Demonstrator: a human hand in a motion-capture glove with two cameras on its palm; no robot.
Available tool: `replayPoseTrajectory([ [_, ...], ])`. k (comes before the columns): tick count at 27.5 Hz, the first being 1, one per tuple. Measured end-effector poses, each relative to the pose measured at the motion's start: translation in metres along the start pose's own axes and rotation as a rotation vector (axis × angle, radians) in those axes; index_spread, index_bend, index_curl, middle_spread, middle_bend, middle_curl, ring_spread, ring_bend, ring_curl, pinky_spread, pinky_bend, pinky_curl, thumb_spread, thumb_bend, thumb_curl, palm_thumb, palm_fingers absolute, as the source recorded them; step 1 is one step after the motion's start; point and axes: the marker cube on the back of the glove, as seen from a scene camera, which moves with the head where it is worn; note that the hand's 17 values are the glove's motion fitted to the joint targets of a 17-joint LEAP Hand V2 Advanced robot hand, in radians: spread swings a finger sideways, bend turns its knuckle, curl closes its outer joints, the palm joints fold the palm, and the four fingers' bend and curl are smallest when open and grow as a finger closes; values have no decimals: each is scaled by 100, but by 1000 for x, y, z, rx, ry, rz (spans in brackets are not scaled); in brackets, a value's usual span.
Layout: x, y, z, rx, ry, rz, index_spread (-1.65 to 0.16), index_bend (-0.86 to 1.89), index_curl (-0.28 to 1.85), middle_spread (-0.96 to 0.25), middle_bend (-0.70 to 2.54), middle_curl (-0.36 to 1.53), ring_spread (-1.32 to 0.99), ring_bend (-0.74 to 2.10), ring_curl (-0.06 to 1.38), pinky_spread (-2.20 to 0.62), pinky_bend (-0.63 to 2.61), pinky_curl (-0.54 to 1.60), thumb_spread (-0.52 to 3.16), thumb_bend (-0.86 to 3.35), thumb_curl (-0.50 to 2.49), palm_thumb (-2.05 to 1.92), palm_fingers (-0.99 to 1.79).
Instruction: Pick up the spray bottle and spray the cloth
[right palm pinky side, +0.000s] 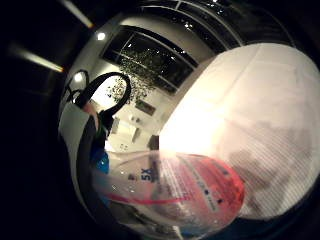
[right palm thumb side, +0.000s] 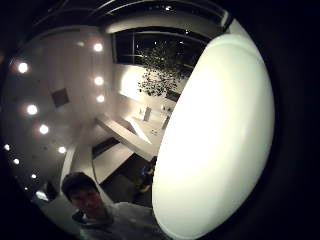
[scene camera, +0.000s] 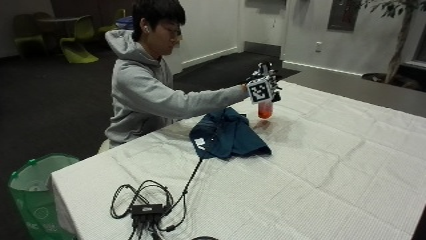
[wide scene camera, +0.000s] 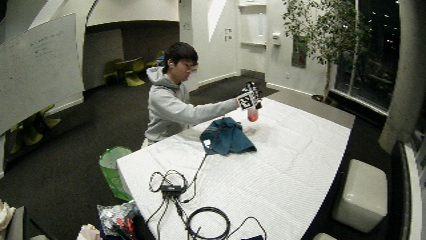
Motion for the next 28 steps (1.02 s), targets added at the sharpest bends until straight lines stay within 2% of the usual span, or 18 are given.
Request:
replayPoseTrajectory([
  [2,23,10,6,-75,45,33,-24,35,61,-9,63,53,-16,63,50,-27,36,44,-2,-3,73,104,132],
  [7,27,-6,15,42,-54,57,-23,36,61,-8,61,52,-15,62,49,-28,33,43,-1,-3,73,104,130],
  [11,23,-5,10,-20,-35,60,-21,34,60,-8,57,51,-14,61,49,-28,32,43,3,-3,73,103,125],
  [15,32,11,-12,-165,109,79,-22,14,56,-9,43,48,-14,56,48,-26,44,45,11,-3,73,103,97],
  [16,31,17,-19,-192,124,85,-22,7,54,-9,36,46,-13,54,48,-22,48,46,18,-1,74,104,81],
  [18,22,30,-33,-217,114,90,-23,0,52,-7,33,47,-11,53,50,-15,50,50,31,-2,74,101,50],
  [20,10,42,-48,-200,102,77,-25,-5,47,-5,30,45,-10,54,51,-11,56,52,39,-4,73,98,34],
  [28,-29,99,-131,-102,255,-6,-29,5,31,-2,28,42,-7,52,42,0,58,44,61,-3,70,94,36],
])
